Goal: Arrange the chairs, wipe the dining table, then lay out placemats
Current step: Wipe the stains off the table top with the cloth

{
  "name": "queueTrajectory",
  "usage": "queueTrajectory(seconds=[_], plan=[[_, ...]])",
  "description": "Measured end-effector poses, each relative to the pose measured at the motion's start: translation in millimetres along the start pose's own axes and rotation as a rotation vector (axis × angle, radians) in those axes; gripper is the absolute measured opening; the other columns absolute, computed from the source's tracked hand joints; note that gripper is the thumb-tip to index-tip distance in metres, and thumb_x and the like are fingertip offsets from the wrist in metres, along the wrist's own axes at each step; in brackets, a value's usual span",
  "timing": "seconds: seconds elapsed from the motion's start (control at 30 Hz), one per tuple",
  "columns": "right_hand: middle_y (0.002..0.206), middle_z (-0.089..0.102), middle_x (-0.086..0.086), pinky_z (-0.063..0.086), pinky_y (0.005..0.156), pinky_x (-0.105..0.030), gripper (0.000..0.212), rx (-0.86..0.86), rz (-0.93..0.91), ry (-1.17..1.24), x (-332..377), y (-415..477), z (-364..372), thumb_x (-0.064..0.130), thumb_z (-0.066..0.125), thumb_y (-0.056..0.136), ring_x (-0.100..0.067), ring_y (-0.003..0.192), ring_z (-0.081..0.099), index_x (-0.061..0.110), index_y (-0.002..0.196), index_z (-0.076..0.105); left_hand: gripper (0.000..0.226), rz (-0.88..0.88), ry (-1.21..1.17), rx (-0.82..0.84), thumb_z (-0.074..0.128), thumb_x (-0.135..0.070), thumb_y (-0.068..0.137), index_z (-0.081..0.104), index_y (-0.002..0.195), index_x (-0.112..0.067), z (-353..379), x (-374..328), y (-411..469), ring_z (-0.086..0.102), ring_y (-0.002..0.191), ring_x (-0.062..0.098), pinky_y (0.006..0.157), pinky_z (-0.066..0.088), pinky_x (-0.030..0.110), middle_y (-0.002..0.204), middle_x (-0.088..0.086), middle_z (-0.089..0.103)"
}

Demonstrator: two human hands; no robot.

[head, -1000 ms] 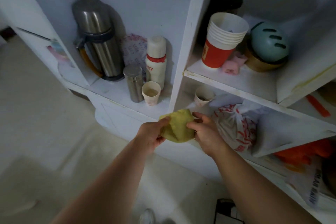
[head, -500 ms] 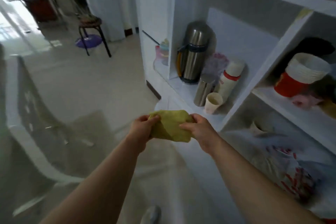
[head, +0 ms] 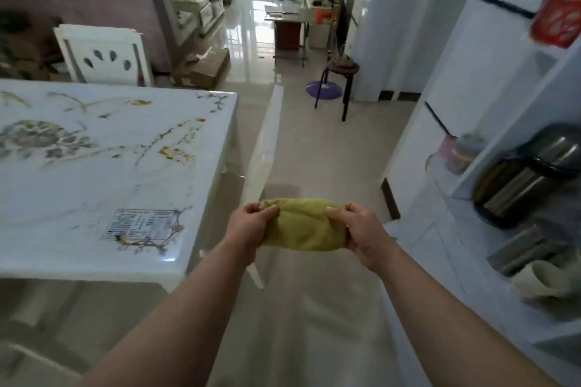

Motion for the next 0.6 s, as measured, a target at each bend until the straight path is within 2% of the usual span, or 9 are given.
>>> queueTrajectory(seconds=[0.07,0.17,0.3,0.47,0.6], plan=[[0.08,0.06,-0.006,0.046,0.065,-0.033,0.012,0.044,0.01,-0.059,-0.8,10.0,40.0,0.012,0.067,0.085,-0.02,0.072,0.057,0.014,0.082,0.055,0.012,-0.009,-0.032,-0.055,0.069,-0.017,0.086,0.061,0.094,-0.013,-41.8,-2.8,2.8,0.058,0.079,0.017,0.076,0.052,0.035,0.09,0.006,0.063],[0.075,0.052,-0.004,0.04,0.052,-0.025,0.017,0.099,-0.003,-0.169,-4.4,22.6,103.0,0.003,0.063,0.085,-0.016,0.065,0.051,0.013,0.086,0.05,0.027,-0.032,-0.057,-0.155,0.071,-0.018,0.084,0.061,0.109,-0.012,-110.2,-1.6,12.7,0.06,0.091,0.021,0.082,0.053,0.037,0.1,0.008,0.065],[0.075,0.053,-0.004,0.039,0.05,-0.026,0.02,0.146,-0.008,-0.295,-18.1,36.7,176.3,-0.007,0.057,0.084,-0.016,0.063,0.05,0.012,0.085,0.05,0.036,-0.073,-0.089,-0.228,0.074,-0.019,0.081,0.059,0.113,-0.016,-185.5,2.0,23.4,0.059,0.101,0.024,0.077,0.052,0.035,0.107,0.008,0.063],[0.08,0.054,-0.002,0.042,0.051,-0.026,0.029,0.171,0.021,-0.374,-46.0,57.4,256.3,-0.011,0.053,0.084,-0.014,0.066,0.051,0.018,0.081,0.05,0.031,-0.121,-0.077,-0.276,0.071,-0.018,0.083,0.059,0.112,-0.015,-267.5,8.9,43.2,0.06,0.094,0.022,0.075,0.051,0.034,0.111,0.009,0.062],[0.084,0.054,-0.004,0.041,0.054,-0.028,0.03,0.162,0.041,-0.438,-63.8,72.5,290.3,-0.011,0.052,0.083,-0.017,0.068,0.05,0.019,0.08,0.05,0.024,-0.151,-0.041,-0.288,0.067,-0.014,0.086,0.061,0.109,-0.017,-304.2,12.4,57.7,0.058,0.093,0.023,0.062,0.046,0.028,0.112,0.01,0.062]])
Point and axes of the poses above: each hand's wrist, its own y-axis towards the middle knuckle, its own z-axis out of the palm, x = y × z, the point moved 9 cm from there along y, towards the middle knuckle
